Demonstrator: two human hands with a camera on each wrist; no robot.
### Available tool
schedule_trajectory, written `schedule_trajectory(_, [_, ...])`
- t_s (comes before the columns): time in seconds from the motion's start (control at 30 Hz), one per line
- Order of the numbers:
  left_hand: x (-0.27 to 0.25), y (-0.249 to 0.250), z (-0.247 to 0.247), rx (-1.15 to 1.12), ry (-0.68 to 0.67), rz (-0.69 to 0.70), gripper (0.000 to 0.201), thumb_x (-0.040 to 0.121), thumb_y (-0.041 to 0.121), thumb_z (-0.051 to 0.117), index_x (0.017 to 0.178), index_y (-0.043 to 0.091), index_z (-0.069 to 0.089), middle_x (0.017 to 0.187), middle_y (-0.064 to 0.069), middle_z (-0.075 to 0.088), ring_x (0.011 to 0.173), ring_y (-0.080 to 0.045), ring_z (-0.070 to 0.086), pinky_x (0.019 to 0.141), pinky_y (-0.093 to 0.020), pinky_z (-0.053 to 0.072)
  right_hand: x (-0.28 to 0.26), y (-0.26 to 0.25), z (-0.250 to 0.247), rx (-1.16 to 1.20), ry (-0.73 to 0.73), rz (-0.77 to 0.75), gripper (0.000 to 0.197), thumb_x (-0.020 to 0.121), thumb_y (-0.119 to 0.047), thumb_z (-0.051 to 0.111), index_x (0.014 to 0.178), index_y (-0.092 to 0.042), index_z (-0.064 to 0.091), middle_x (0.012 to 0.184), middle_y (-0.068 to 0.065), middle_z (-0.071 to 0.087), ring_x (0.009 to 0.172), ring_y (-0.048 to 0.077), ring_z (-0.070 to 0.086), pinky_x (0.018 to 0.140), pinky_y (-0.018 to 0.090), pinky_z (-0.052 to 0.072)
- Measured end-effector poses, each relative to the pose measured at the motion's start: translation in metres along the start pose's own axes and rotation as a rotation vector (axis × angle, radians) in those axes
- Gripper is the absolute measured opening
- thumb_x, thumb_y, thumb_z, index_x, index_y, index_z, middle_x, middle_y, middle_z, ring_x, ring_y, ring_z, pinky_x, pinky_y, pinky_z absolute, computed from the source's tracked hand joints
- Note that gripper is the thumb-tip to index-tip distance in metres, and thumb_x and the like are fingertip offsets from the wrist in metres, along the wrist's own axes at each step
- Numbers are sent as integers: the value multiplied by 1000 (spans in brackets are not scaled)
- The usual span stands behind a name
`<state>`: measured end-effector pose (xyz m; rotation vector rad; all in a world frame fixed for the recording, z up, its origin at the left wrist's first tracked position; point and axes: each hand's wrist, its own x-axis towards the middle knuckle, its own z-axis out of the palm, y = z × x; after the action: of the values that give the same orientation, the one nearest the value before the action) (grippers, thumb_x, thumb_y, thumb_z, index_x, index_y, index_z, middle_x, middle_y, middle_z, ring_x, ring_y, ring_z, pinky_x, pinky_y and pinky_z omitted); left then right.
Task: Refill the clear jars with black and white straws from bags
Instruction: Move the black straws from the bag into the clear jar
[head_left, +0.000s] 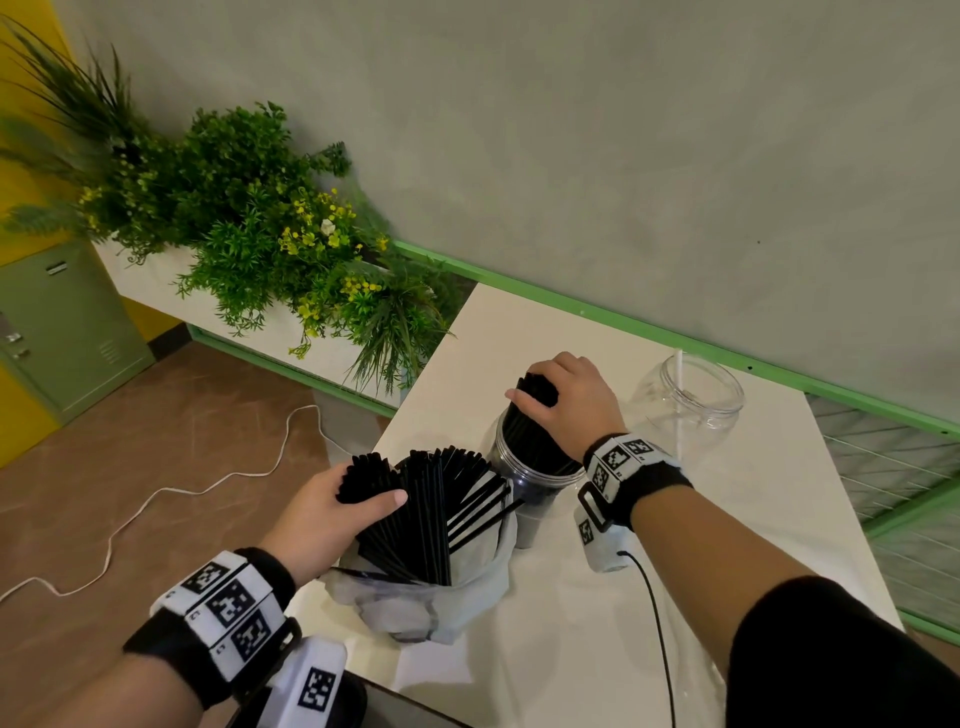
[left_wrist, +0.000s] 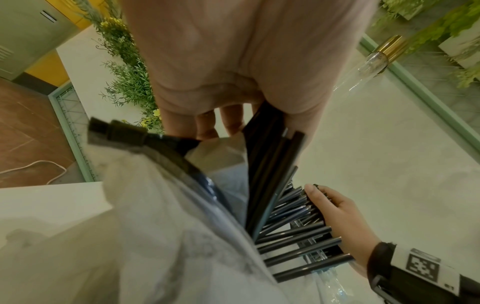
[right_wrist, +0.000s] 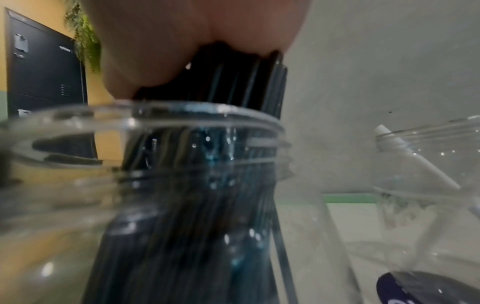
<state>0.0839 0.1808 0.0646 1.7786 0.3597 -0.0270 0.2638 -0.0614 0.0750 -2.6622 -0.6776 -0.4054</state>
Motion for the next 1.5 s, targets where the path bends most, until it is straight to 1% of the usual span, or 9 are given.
schedule_trajectory(0.13, [1,-2,2,5,5,-12,19,80,23,74,97,19,68,91,2,73,85,-9,68,72,-20,48,7,1,-2,-68,-195,75,47,91,-61,46,117,-24,60,111,-2,60,106,22,50,87,37,46])
schedule_trajectory(0.3, [1,-2,2,17,2,-13,19,80,24,74,97,20,68,90,4,72,85,-7,67,71,-19,47,12,-2,-9,-10,-201,151,49,89,-62,47,114,-22,62,108,-1,63,101,22,56,82,35,48])
schedule_trajectory(0.47, [1,-4,2,0,-5,-22,20,79,25,75,97,22,68,90,4,73,86,-8,68,72,-20,48,14,-3,-10,-114,-393,77,66,81,-63,60,134,-26,44,129,3,52,118,27,46,96,42,43])
schedule_trajectory(0.77, [1,-5,0,3,-13,9,15,80,23,73,94,19,68,83,10,73,76,1,67,68,-16,45,-7,5,-25,22,-151,115,76,82,-60,61,144,-29,31,140,3,41,127,27,37,105,47,37])
schedule_trajectory(0.97, [-1,-3,0,-1,-22,15,15,82,22,72,95,18,67,88,4,72,83,-5,67,69,-16,46,-68,-21,-36,419,208,189,30,89,-28,65,118,-23,57,109,-7,58,102,9,54,89,25,44])
schedule_trajectory(1.07, [0,-3,-1,16,-25,25,15,82,23,72,96,18,67,89,4,72,83,-4,67,68,-15,45,-110,-42,-28,606,139,219,15,89,-15,66,96,-27,62,90,-10,64,83,4,60,71,15,46])
schedule_trajectory(1.13, [0,-4,-2,26,-39,34,17,82,24,72,97,18,67,90,3,72,85,-5,67,70,-17,46,-132,-50,-15,683,62,260,22,87,-13,68,101,-29,61,92,-7,64,84,5,60,69,13,46])
schedule_trajectory(1.27, [-2,-5,0,21,-55,40,15,83,24,71,97,20,67,91,6,72,83,0,66,69,-14,46,-146,-58,8,738,-39,363,46,86,-23,71,125,-32,49,110,-10,60,100,2,57,80,17,48])
schedule_trajectory(1.5, [0,-10,2,-43,-170,26,40,74,29,80,108,41,62,110,13,68,107,-2,61,100,-27,44,-139,-73,31,825,-117,468,65,79,-37,75,136,-22,47,124,-8,58,108,-4,54,91,19,47])
